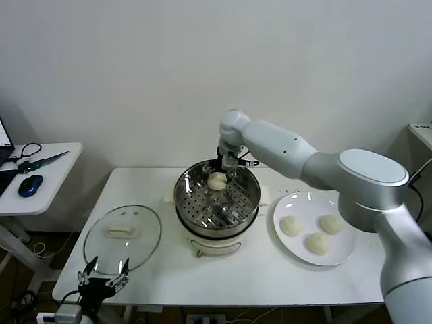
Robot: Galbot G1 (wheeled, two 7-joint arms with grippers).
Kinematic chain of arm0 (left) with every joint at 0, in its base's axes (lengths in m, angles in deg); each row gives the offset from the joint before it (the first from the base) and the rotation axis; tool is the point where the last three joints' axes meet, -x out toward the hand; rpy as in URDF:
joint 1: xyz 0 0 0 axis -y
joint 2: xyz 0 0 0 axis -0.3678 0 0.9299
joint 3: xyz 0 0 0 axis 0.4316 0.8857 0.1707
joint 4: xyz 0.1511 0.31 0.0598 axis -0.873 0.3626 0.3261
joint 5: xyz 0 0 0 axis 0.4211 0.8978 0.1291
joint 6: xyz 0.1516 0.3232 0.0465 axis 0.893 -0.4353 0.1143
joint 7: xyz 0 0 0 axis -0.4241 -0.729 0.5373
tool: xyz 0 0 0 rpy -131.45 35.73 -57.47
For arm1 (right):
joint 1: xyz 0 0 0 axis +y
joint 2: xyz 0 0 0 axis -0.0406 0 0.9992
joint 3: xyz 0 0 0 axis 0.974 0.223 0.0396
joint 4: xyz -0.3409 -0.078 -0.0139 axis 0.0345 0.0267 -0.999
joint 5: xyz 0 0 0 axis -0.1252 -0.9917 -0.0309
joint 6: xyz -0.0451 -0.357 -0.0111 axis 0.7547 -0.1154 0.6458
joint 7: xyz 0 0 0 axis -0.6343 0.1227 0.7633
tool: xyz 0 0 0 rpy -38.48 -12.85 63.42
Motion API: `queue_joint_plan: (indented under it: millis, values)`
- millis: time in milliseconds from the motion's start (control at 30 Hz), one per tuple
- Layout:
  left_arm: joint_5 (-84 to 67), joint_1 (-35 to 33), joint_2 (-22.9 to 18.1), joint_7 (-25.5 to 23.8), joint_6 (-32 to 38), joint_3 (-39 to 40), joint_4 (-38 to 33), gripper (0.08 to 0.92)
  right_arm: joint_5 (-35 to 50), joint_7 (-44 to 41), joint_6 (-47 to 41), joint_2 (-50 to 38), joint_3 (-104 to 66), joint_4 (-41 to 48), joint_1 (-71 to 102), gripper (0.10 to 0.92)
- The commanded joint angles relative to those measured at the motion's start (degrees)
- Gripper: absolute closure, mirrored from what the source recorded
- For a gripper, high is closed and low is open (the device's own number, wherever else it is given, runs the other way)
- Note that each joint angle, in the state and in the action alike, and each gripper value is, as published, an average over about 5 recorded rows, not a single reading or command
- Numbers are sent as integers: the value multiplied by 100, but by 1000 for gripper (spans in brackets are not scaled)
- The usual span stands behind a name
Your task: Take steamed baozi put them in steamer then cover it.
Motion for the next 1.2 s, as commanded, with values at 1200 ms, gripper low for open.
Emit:
queue_joint_plan:
  millis: [1200]
  values:
    - [24, 89, -74, -32, -107, -55, -43, 177, 4660, 647, -5976, -3722, 2372, -2514, -13, 203]
